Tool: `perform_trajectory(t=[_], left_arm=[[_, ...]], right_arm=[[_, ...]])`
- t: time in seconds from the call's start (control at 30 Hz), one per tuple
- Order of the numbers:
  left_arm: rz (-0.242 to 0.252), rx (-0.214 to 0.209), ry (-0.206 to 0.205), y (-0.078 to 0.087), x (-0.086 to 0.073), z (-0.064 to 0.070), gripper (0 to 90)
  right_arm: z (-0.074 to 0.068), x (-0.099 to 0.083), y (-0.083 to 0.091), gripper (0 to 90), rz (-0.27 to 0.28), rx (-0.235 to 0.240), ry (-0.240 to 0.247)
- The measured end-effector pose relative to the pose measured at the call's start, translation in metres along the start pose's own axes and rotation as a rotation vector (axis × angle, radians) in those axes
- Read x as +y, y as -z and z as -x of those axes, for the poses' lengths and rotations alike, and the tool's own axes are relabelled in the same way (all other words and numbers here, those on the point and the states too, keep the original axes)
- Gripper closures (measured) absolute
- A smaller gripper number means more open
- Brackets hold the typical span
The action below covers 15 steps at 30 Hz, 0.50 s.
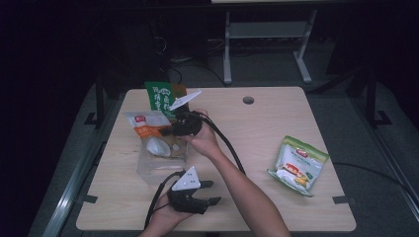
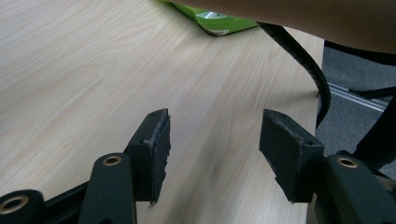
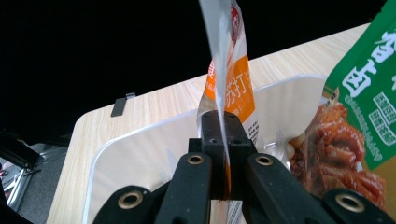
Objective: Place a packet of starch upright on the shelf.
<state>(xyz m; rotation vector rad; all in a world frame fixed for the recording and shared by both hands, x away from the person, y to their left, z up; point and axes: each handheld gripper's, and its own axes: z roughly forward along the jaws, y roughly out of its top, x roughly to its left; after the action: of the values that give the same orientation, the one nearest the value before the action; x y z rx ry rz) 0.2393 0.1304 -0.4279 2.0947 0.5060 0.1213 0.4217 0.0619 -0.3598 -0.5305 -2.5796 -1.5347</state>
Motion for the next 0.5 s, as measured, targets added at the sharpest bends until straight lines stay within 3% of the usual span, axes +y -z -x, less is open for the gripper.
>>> perform_trajectory(t=[0.5], left_arm=[[-0.006, 0.005, -0.006, -0.001, 0.0, 0.0, 42.6]], right_arm=[[0.004, -0.01, 0.005, 89.9, -0.004, -0.004, -0.014]])
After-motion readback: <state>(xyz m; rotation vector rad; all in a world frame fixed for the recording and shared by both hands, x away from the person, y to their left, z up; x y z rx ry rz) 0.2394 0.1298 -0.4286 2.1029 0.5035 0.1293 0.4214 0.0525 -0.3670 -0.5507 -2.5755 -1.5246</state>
